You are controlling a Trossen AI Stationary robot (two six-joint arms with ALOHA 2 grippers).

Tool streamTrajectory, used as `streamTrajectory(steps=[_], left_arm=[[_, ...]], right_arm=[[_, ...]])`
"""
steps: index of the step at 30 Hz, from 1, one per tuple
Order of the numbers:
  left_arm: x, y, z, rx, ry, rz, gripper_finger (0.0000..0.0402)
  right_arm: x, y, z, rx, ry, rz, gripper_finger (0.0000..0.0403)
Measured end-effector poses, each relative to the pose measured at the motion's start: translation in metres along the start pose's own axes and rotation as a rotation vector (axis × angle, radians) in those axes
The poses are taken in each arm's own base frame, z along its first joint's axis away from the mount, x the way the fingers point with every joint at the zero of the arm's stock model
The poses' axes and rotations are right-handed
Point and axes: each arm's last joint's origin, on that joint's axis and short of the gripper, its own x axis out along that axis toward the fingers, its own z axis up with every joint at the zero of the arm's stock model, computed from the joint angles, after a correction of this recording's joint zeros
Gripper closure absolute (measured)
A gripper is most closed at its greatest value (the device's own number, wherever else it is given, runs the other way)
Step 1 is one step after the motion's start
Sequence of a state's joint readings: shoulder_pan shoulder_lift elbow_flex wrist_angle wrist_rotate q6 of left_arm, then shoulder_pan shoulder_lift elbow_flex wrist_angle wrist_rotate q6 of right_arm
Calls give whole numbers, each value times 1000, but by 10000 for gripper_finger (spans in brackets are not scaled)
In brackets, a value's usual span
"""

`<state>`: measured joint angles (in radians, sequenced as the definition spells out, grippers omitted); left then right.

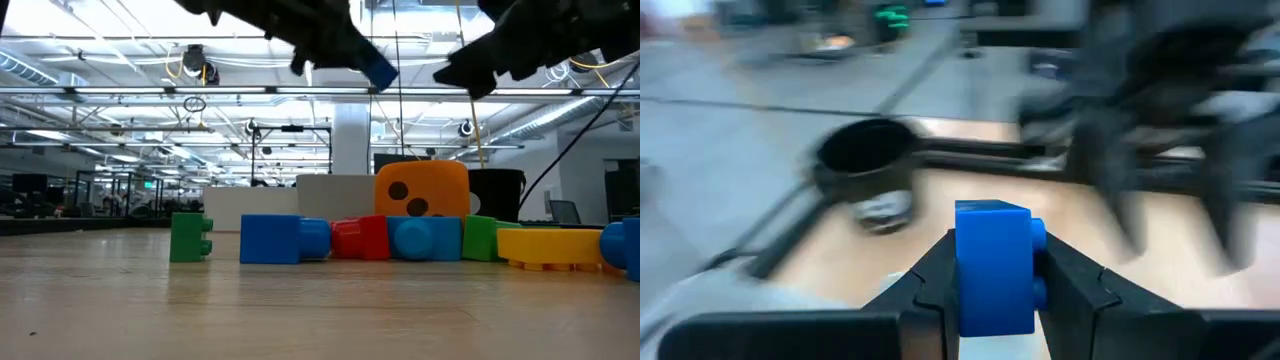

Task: Pick & Place Toys
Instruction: Put the blue game piece into the white bin, then put the green game piece into the white bin

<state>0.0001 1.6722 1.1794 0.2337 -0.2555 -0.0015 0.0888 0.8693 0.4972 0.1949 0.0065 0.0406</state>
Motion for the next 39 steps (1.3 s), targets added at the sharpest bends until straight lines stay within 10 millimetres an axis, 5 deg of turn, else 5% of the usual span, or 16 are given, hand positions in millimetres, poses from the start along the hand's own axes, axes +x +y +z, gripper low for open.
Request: streamTrajectory(steps=[15,28,39], left_arm=[[-22,93,-96,-327,-12,476,305],[-35,137,-126,-458,87,778,302],[-34,139,-130,-478,148,661,149]], right_arm=[[-13,-1,6,1,-35,-19,208],[-7,-1,1,-18,7,-23,211],[-6,-1,1,-18,5,-25,210]])
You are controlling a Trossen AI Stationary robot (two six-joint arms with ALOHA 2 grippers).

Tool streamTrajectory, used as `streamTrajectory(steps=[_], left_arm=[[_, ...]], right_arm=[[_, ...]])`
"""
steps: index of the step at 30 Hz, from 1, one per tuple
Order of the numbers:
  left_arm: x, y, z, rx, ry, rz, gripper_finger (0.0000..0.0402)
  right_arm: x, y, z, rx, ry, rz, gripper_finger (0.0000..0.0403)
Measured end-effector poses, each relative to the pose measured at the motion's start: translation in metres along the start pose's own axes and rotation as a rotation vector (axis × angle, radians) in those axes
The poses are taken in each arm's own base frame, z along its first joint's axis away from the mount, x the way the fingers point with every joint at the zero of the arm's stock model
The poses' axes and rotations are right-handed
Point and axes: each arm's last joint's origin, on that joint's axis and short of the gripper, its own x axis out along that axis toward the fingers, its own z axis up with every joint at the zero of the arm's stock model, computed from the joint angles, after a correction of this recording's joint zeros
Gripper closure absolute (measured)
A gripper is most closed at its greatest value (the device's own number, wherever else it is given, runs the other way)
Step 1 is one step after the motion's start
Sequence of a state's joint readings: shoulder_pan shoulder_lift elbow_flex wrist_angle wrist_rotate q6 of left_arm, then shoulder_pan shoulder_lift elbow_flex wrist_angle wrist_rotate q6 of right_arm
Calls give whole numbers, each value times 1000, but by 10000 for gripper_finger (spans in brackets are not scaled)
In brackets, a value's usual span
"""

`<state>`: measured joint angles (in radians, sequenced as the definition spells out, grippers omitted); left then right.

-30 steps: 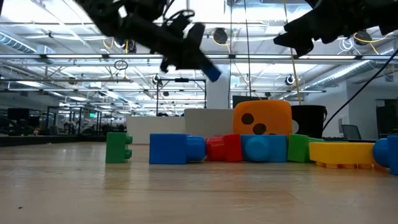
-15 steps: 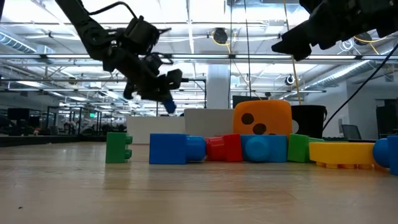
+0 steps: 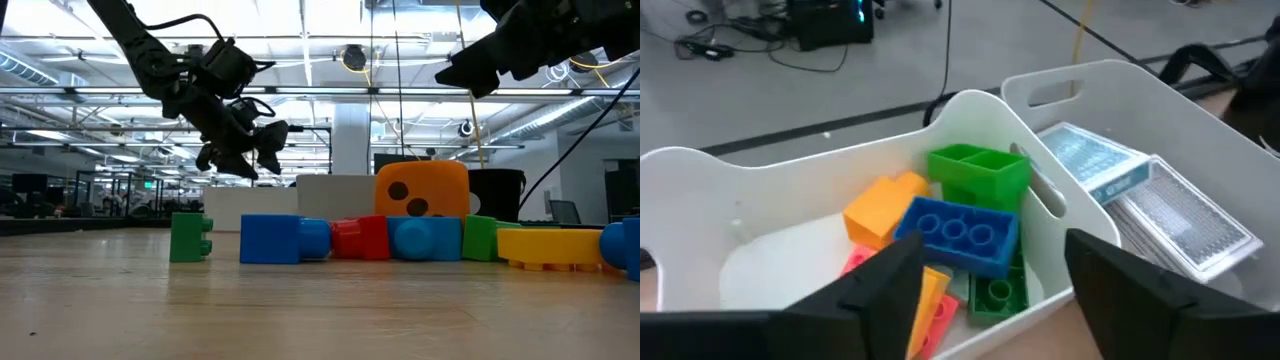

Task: Pick & Place Toys
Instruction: Put the green game piece into the white bin

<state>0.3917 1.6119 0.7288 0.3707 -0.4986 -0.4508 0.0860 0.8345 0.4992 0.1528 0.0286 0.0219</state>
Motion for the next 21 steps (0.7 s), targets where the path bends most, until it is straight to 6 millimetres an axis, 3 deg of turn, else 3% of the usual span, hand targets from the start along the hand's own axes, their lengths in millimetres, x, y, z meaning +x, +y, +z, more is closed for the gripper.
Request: streamTrajectory(steps=[10,21], left_arm=[[-2,-4,-2,-21,10,-33,99],[-6,-11,-5,-1,17,-64,100]], right_arm=[[0,0,-5,-9,49,1,210],[-1,18,-38,-41,310,161,216]])
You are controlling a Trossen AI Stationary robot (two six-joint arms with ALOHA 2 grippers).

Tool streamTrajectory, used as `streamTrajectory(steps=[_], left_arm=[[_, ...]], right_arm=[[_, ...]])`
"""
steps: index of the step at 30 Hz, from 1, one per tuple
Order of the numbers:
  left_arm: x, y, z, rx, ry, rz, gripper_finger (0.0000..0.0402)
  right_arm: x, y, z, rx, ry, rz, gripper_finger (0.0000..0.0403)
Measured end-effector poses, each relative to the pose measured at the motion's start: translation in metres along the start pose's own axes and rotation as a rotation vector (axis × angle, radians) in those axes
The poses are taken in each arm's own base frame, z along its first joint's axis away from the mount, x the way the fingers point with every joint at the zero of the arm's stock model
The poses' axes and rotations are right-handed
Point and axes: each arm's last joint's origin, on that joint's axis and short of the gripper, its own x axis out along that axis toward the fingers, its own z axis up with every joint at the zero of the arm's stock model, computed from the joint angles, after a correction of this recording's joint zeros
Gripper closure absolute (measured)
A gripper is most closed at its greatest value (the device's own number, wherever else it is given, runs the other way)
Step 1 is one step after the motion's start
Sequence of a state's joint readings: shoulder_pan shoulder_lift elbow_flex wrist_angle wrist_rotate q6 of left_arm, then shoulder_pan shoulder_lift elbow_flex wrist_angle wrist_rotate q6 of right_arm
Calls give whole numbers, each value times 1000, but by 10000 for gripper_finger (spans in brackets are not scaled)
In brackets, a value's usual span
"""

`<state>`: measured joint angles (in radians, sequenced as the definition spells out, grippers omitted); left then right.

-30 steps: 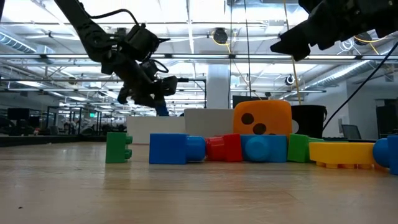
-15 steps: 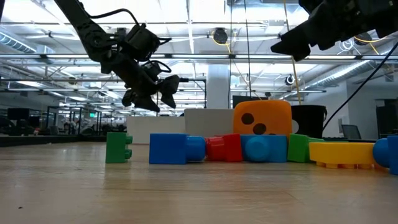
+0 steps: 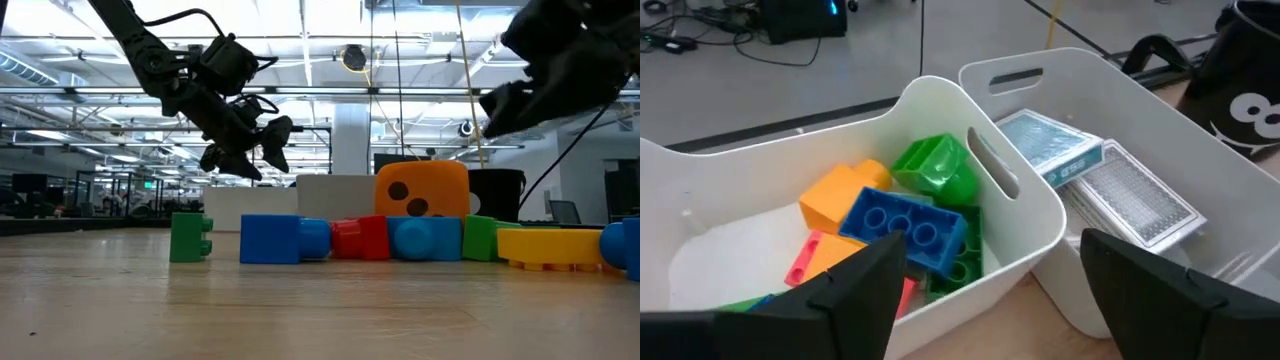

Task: Pick & Place Toys
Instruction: Put the green game piece into the white bin

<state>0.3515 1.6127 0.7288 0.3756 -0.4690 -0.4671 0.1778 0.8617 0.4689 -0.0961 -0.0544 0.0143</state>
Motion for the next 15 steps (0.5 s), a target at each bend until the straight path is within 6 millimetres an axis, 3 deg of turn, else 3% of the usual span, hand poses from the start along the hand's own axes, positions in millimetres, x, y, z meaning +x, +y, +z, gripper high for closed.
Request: streamTrajectory(steps=[8,15], left_arm=[[0,0,0,-1,-2,-2,91],[0,-1,2,-13,-21,-10,91]], right_arm=[[23,9,-59,-48,-74,55,209],[31,5,-67,41,-72,-18,149]])
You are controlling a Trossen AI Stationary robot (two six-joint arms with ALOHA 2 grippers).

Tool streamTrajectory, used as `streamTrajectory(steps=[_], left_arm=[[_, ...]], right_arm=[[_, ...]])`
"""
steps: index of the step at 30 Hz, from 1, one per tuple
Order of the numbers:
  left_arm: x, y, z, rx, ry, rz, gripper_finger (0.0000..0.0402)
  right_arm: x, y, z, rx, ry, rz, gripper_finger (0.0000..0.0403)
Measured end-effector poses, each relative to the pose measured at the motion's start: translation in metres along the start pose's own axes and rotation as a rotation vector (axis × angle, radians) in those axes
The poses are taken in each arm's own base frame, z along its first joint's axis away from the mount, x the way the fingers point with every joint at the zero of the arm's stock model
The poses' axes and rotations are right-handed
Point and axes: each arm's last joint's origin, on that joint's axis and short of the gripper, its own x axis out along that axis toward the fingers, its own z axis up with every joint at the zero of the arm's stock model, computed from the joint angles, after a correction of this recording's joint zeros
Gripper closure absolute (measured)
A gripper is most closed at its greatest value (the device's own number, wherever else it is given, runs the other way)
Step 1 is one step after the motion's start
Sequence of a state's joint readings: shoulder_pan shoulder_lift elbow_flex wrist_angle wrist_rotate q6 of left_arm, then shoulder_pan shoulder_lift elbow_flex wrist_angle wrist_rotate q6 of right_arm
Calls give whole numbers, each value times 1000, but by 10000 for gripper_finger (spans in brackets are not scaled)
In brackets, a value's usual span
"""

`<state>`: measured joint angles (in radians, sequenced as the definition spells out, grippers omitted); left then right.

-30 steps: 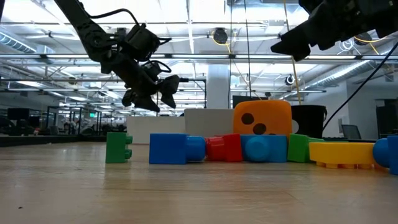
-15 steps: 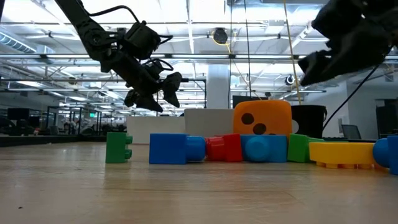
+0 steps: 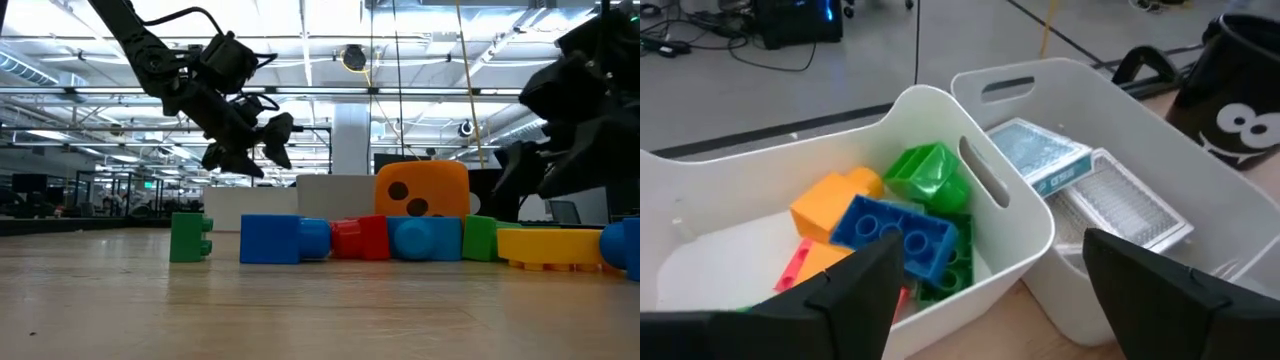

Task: Pick & Place Toys
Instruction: Put the green game piece into the white bin

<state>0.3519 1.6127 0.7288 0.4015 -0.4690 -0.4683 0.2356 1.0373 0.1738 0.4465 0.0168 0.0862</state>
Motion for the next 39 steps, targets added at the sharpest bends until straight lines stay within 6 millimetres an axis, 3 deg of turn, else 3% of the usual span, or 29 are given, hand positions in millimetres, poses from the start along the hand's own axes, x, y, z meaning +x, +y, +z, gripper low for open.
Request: streamTrajectory(steps=[5,10,16,29,34,39], left_arm=[[0,-1,2,-10,-18,-8,98],[0,-1,2,-9,-17,-8,95],[0,-1,2,-10,-17,-8,85],[0,-1,2,-22,-17,-8,100],[-2,-2,4,-24,-7,-46,91],[-19,-8,23,0,-29,-203,85]], right_arm=[[9,2,-9,-11,100,74,110],[15,-1,-17,-78,159,57,114],[18,-7,-16,-64,140,43,153],[17,-8,-15,-77,132,72,288],[10,-7,-5,-92,108,74,299],[-3,-5,11,-93,99,72,288]])
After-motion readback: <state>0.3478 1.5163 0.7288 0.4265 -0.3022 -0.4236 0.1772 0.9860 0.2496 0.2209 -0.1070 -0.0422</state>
